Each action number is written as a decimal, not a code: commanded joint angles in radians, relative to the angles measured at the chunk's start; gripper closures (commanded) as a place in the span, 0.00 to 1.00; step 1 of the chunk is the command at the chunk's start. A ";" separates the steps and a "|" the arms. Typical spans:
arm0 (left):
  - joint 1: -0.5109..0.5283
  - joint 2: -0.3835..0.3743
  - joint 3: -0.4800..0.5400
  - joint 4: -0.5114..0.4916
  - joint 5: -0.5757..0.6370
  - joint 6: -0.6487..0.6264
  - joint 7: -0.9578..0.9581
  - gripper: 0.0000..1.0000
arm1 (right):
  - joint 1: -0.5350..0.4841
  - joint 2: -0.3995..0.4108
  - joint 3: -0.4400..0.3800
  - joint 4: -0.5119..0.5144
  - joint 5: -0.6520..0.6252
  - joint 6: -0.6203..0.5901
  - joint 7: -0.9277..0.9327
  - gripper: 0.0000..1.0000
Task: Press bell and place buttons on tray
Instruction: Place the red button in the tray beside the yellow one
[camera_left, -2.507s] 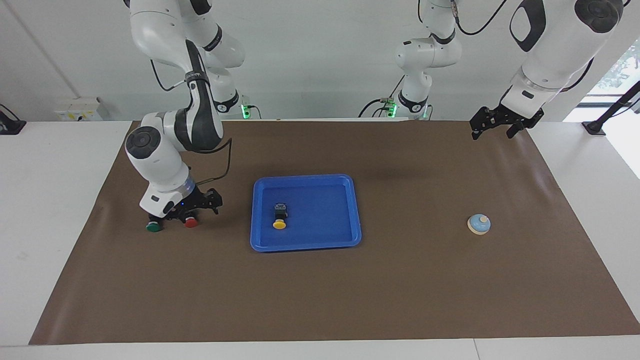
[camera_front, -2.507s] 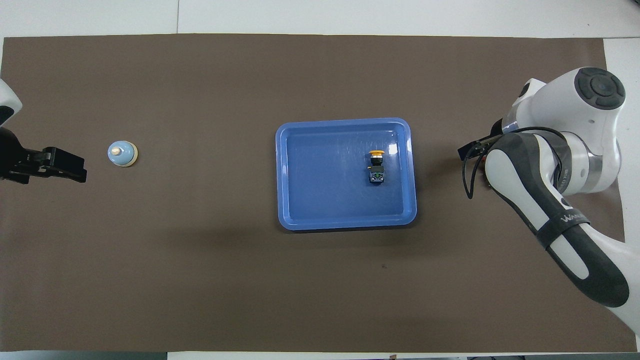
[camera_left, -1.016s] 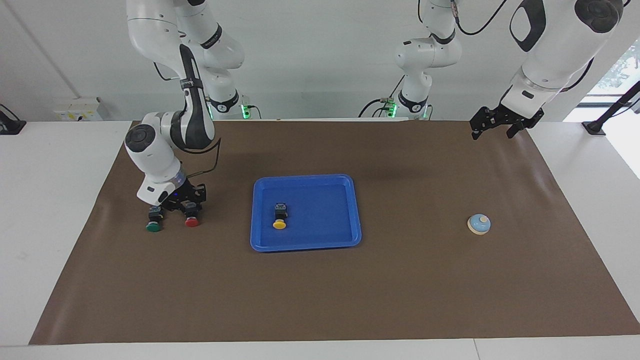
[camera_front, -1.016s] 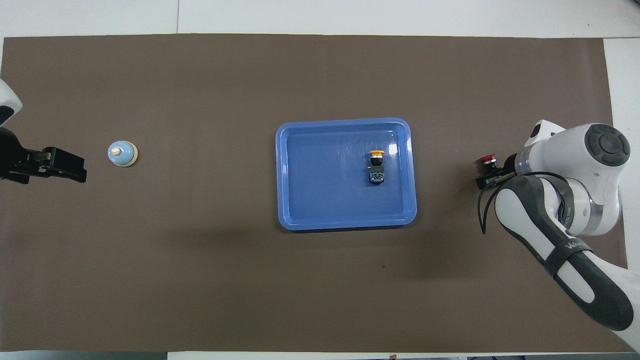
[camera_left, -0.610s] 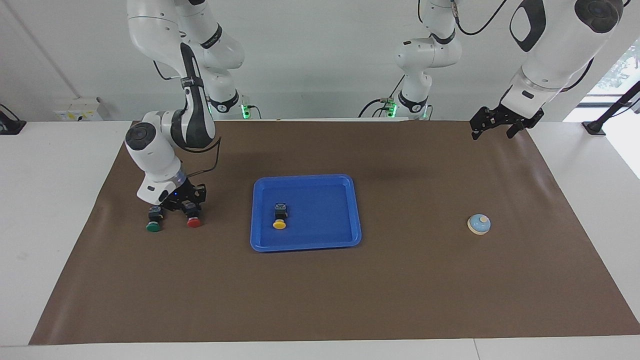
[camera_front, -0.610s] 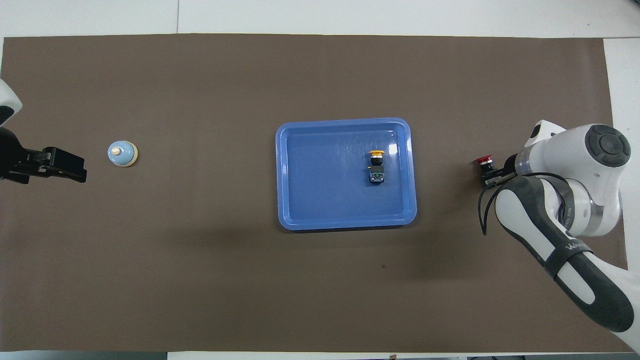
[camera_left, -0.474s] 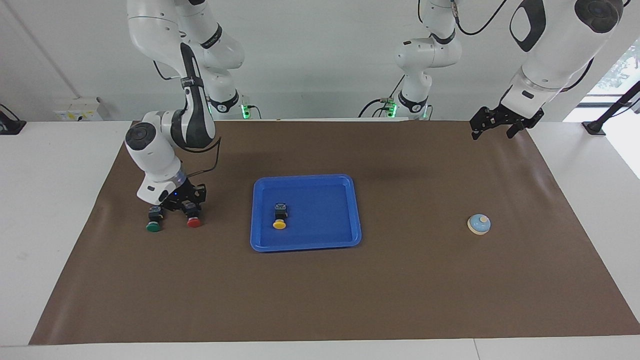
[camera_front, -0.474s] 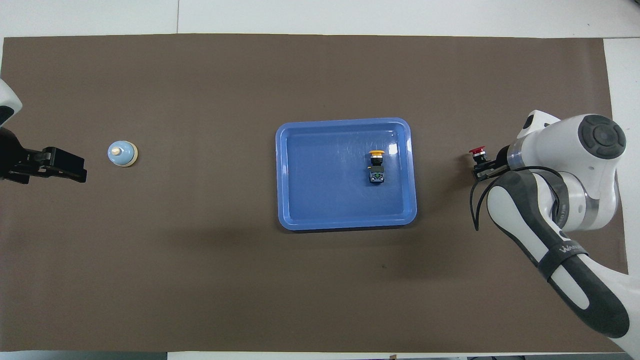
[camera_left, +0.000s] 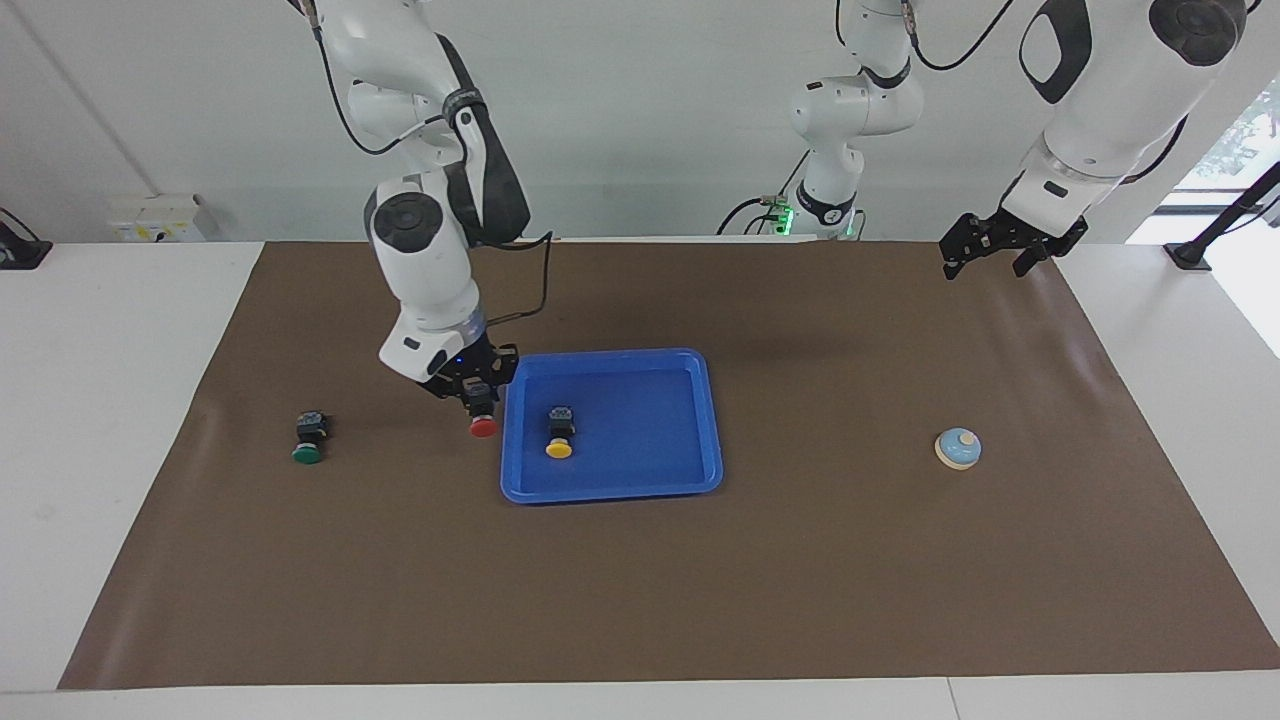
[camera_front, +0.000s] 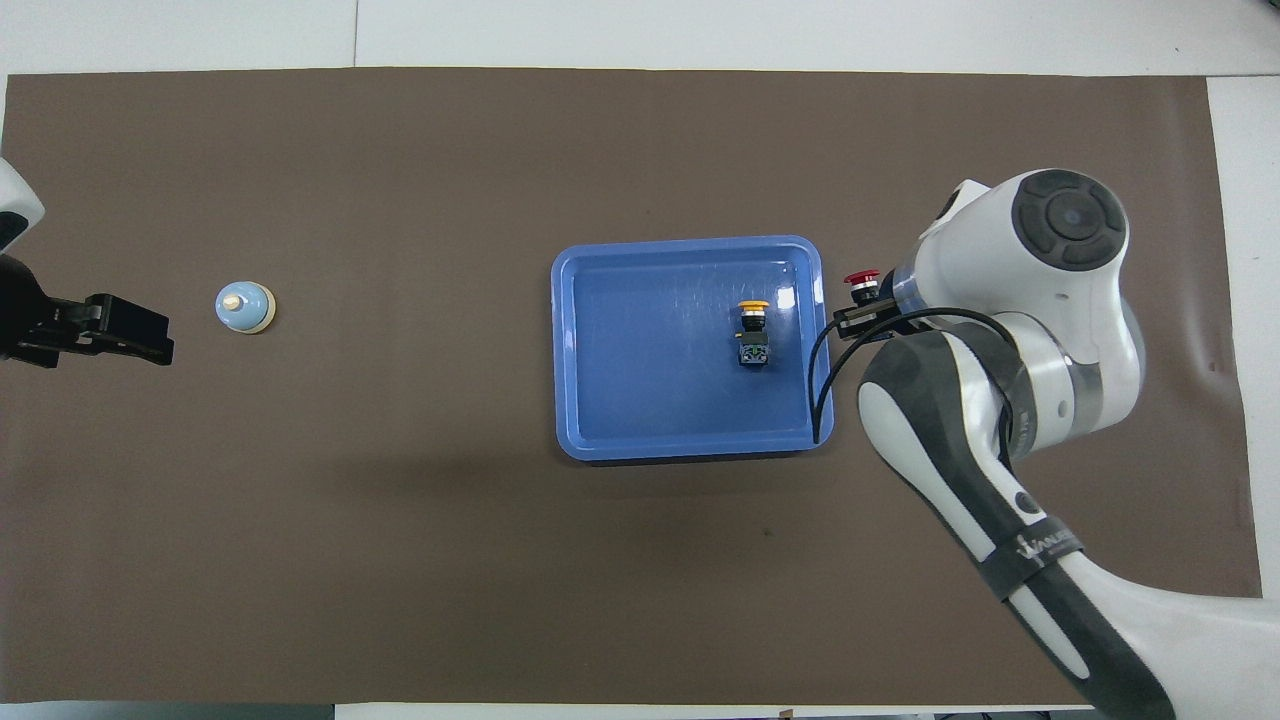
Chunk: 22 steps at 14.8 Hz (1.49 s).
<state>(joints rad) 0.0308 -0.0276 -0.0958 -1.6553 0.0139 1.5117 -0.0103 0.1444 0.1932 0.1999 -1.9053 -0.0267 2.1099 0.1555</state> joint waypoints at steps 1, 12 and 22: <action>-0.003 0.003 0.004 0.012 0.017 -0.022 0.001 0.00 | 0.125 0.110 -0.004 0.151 -0.013 -0.010 0.189 1.00; -0.003 0.003 0.004 0.012 0.017 -0.022 0.001 0.00 | 0.307 0.361 -0.005 0.367 -0.088 0.062 0.503 1.00; -0.003 0.003 0.004 0.012 0.017 -0.022 0.001 0.00 | 0.300 0.327 -0.004 0.239 -0.075 0.180 0.503 0.85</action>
<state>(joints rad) 0.0308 -0.0276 -0.0958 -1.6553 0.0139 1.5117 -0.0103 0.4519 0.5508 0.1933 -1.6359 -0.0988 2.2837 0.6388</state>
